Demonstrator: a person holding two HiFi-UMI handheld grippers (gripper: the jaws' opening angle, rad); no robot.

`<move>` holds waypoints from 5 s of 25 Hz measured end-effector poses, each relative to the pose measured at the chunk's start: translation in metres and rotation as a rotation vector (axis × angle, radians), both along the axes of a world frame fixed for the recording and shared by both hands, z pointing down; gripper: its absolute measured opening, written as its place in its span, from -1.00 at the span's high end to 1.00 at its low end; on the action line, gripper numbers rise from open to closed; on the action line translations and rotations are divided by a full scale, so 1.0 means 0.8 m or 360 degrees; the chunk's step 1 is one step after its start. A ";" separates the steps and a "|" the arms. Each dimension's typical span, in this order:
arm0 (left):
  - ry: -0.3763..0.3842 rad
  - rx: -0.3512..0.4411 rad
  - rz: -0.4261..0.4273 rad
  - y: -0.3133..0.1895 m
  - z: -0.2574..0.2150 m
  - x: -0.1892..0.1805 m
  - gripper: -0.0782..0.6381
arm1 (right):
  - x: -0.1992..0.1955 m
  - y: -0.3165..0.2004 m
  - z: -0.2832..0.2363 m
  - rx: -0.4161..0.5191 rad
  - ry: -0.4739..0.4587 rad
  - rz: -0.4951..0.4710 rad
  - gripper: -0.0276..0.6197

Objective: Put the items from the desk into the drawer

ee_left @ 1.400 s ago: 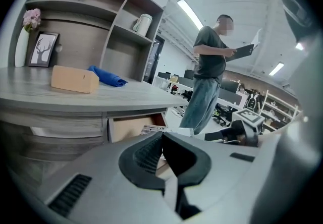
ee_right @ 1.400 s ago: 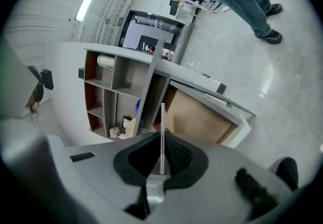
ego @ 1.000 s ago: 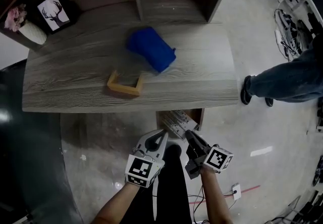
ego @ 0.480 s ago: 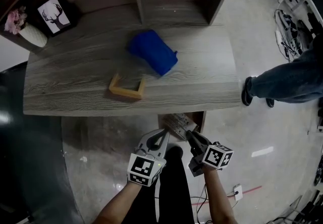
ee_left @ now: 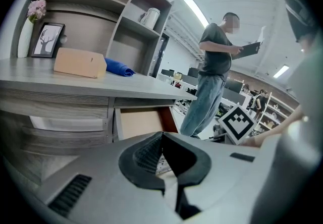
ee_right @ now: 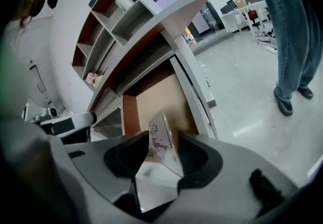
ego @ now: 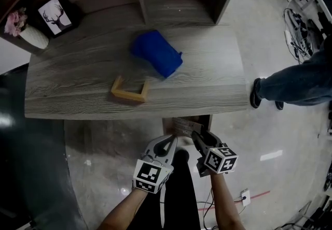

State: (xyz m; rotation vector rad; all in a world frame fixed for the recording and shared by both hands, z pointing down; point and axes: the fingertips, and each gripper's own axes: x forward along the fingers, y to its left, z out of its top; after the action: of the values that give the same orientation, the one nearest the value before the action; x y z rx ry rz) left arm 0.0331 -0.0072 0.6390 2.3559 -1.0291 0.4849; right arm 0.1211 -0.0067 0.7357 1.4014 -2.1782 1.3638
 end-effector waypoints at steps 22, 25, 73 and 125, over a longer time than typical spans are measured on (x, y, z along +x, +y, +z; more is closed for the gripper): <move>0.0002 -0.0002 0.0053 -0.006 -0.008 0.027 0.75 | 0.020 0.007 -0.030 0.0082 -0.0100 0.0194 0.50; 0.0017 -0.0001 0.0061 -0.009 -0.015 0.032 0.75 | 0.025 0.002 -0.044 0.0080 -0.0262 0.0364 0.84; 0.0283 0.0507 0.0146 -0.064 -0.351 0.050 0.75 | 0.002 -0.053 -0.471 0.1080 0.0455 0.0350 0.88; 0.0140 0.0485 -0.0430 -0.065 -0.327 -0.141 0.75 | -0.183 -0.079 -0.443 0.1032 0.0240 -0.0279 0.88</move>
State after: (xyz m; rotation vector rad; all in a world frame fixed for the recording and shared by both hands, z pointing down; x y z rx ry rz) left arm -0.0798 -0.0590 0.3770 2.4157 -1.4371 0.1276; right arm -0.0250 -0.0696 0.3811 1.3840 -2.6797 0.4781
